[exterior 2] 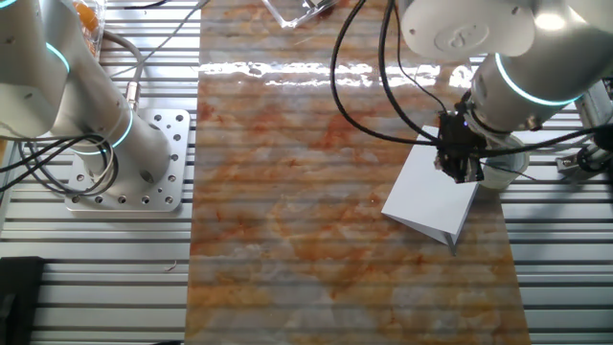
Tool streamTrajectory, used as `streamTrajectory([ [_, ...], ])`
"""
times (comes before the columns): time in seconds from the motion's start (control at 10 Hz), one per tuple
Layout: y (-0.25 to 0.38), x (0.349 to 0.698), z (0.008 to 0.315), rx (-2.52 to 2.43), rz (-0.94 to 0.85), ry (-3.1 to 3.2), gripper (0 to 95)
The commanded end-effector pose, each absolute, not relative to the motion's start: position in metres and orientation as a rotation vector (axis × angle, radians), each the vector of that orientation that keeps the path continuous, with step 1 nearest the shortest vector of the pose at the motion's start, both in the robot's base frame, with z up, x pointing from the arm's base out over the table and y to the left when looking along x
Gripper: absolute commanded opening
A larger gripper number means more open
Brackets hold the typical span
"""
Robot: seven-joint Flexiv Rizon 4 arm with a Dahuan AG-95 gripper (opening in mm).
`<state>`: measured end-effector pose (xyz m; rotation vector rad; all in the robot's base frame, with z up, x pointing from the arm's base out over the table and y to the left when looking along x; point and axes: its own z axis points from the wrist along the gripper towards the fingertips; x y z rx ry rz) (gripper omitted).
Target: Unfold a piece of paper
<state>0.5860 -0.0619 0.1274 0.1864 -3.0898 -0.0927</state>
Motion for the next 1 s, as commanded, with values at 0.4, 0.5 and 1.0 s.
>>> streamTrajectory([
  [0.4,-0.082,0.629,0.124,0.288,-0.022,-3.113,0.0],
  [0.5,-0.089,0.642,0.129,0.294,-0.033,-3.118,0.0],
  [1.0,-0.103,0.669,0.110,0.402,0.002,-3.135,0.0],
])
